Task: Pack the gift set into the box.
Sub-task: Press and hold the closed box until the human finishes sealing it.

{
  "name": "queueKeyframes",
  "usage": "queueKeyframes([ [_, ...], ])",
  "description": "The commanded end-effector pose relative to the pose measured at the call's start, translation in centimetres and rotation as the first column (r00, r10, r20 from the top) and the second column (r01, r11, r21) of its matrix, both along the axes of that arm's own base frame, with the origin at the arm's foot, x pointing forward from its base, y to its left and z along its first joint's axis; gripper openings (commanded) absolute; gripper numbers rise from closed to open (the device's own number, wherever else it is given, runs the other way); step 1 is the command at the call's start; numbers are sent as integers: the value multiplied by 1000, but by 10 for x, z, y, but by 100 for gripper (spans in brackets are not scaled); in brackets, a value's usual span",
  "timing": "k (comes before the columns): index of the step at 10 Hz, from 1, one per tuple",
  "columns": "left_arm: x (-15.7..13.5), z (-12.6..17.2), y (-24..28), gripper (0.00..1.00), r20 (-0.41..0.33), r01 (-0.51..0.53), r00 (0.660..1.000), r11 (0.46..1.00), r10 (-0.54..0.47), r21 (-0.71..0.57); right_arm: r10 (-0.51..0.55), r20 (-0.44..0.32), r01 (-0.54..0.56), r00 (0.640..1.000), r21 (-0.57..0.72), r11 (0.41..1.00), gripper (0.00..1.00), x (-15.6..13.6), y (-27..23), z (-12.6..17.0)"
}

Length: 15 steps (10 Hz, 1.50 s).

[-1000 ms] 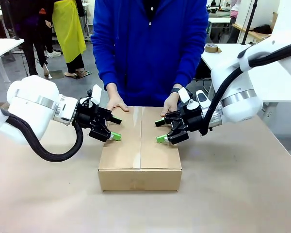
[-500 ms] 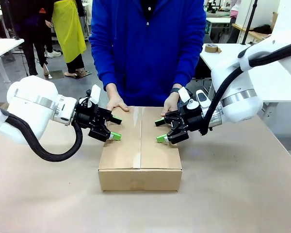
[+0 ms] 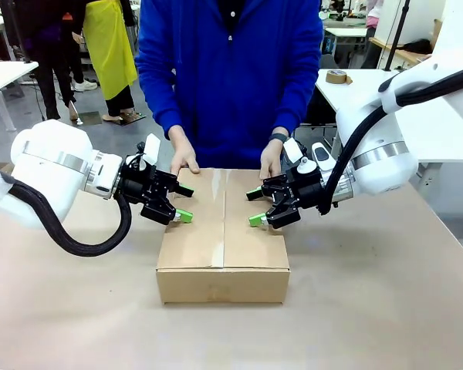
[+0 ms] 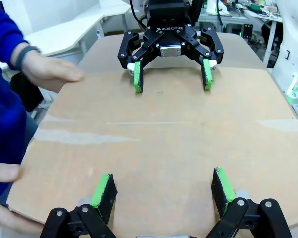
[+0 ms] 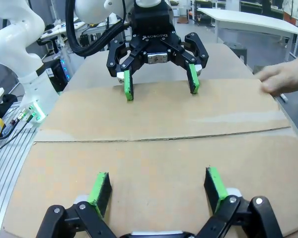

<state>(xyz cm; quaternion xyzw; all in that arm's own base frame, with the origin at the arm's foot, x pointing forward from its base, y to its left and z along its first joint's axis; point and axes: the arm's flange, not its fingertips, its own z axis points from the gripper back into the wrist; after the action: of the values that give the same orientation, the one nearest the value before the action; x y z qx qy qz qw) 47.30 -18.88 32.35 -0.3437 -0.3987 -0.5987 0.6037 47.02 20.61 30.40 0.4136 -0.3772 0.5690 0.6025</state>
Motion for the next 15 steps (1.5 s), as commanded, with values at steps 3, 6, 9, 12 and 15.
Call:
queueKeyframes([
  [3, -1, 0, 1, 100, 7, -6, 1000, 1000, 6, 12, -2, -1, 2, 1000, -3, 1000, 100, 0, 0, -1],
  [6, -1, 0, 1, 100, 7, -6, 1000, 1000, 6, 12, -2, -1, 2, 1000, -3, 1000, 100, 0, 0, -1],
  [9, -1, 0, 1, 100, 7, -6, 1000, 1000, 6, 12, -2, -1, 2, 1000, -3, 1000, 100, 0, 0, -1],
  [12, -1, 0, 1, 100, 7, -6, 1000, 1000, 6, 12, -2, -1, 2, 1000, -3, 1000, 100, 0, 0, -1],
  [15, -1, 0, 1, 100, 7, -6, 1000, 1000, 6, 12, -2, -1, 2, 1000, -3, 1000, 100, 0, 0, -1],
])
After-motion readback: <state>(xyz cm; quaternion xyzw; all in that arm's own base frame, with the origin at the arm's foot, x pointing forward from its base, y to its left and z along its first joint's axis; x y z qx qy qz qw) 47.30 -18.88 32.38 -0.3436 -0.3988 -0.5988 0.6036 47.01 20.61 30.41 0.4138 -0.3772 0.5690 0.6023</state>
